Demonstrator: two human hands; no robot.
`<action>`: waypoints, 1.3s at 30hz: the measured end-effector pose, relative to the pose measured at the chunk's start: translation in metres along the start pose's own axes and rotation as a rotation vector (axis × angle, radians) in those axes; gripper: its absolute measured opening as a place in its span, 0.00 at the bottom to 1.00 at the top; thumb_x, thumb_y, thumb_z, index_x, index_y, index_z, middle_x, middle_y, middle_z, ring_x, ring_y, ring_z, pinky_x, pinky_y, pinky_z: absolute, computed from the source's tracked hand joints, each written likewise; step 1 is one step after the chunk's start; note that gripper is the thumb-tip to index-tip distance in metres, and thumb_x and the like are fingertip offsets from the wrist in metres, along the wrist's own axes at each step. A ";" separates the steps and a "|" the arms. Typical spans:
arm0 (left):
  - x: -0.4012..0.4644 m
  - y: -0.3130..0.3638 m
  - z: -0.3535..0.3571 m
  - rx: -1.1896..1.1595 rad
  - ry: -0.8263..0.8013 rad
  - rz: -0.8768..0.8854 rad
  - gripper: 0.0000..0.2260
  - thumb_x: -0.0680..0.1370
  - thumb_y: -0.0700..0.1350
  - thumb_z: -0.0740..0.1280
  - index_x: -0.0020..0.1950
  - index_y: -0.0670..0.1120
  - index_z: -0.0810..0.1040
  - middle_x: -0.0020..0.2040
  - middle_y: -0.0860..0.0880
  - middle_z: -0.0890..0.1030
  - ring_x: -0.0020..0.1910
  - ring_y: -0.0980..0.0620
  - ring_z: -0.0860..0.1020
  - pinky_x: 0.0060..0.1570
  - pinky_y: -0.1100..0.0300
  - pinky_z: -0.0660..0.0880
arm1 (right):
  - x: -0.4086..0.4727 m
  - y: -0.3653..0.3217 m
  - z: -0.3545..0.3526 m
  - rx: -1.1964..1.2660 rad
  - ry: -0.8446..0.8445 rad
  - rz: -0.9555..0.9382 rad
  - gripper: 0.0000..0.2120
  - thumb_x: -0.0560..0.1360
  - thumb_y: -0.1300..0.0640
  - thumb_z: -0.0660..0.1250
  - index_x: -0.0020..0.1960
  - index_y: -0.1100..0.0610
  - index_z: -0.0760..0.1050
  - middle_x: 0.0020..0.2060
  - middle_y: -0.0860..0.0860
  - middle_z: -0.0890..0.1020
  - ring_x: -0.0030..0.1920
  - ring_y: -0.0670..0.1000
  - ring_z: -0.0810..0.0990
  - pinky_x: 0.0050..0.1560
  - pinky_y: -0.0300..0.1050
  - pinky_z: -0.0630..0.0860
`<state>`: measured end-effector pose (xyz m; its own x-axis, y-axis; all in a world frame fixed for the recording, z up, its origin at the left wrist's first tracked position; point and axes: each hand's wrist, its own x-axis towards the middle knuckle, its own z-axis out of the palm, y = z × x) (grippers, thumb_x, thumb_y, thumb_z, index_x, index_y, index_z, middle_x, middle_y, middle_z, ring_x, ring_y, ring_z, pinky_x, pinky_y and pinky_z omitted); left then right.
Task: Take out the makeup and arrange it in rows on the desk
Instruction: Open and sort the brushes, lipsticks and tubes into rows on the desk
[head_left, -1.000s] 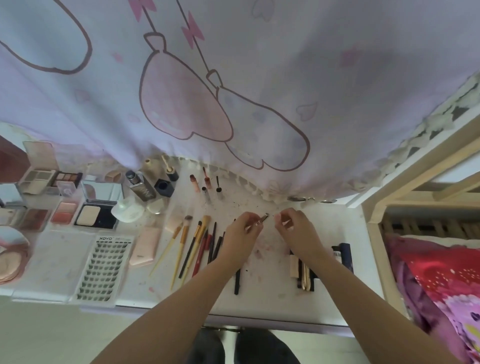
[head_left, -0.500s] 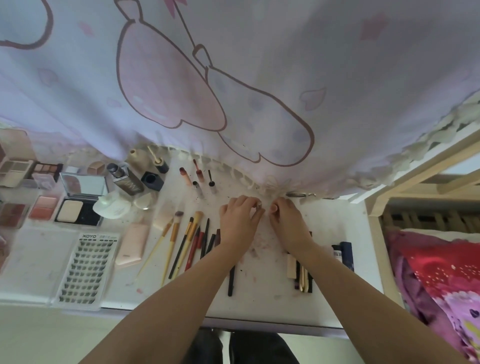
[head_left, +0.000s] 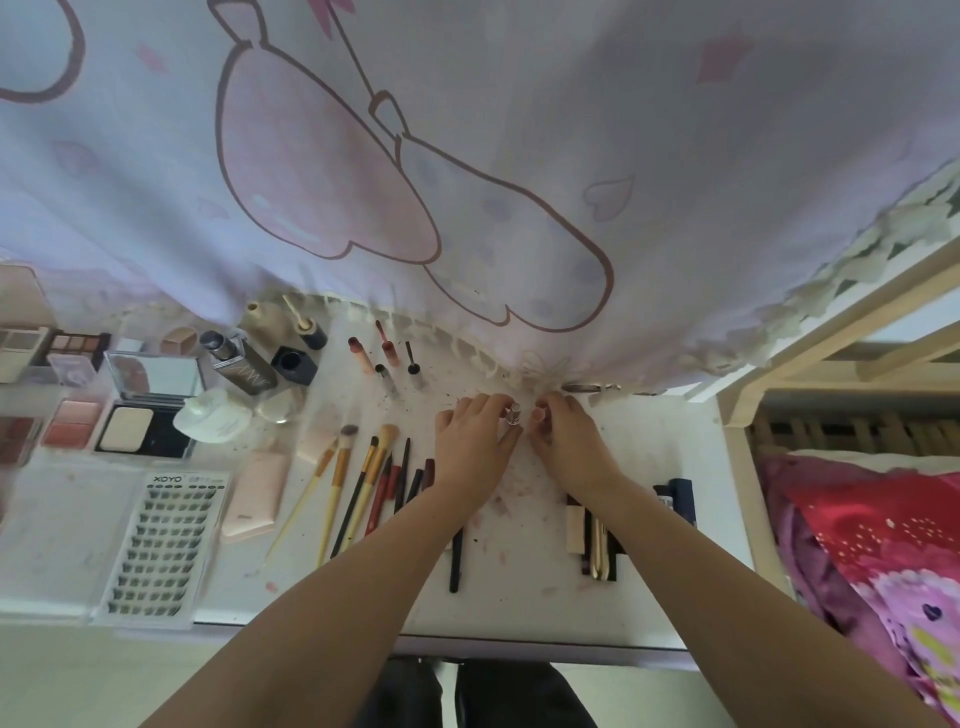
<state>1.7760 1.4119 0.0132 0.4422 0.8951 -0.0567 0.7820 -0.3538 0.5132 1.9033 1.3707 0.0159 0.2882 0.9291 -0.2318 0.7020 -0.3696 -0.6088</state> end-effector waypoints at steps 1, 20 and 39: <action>0.000 -0.001 -0.001 0.004 -0.008 -0.002 0.13 0.79 0.51 0.62 0.62 0.50 0.73 0.58 0.53 0.77 0.58 0.51 0.72 0.56 0.58 0.60 | 0.000 -0.001 -0.001 -0.001 -0.012 0.002 0.12 0.79 0.58 0.59 0.61 0.61 0.69 0.57 0.56 0.74 0.50 0.53 0.76 0.50 0.42 0.72; -0.063 0.052 0.029 0.429 -0.413 0.020 0.20 0.81 0.55 0.52 0.62 0.43 0.72 0.59 0.45 0.74 0.59 0.45 0.69 0.60 0.50 0.64 | -0.030 0.002 -0.026 -0.345 -0.350 0.227 0.11 0.78 0.62 0.57 0.54 0.65 0.75 0.52 0.60 0.79 0.46 0.56 0.75 0.46 0.45 0.71; -0.070 0.012 -0.071 -0.556 -0.625 -0.060 0.11 0.82 0.50 0.56 0.46 0.46 0.73 0.33 0.53 0.69 0.29 0.57 0.66 0.32 0.63 0.65 | -0.070 -0.053 -0.058 0.486 -0.380 0.247 0.13 0.81 0.51 0.57 0.40 0.57 0.65 0.25 0.50 0.69 0.21 0.45 0.62 0.23 0.36 0.58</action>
<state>1.7230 1.3643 0.0839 0.6966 0.5350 -0.4780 0.5541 0.0219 0.8321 1.8835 1.3243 0.1090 0.0910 0.7903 -0.6059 0.2449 -0.6075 -0.7556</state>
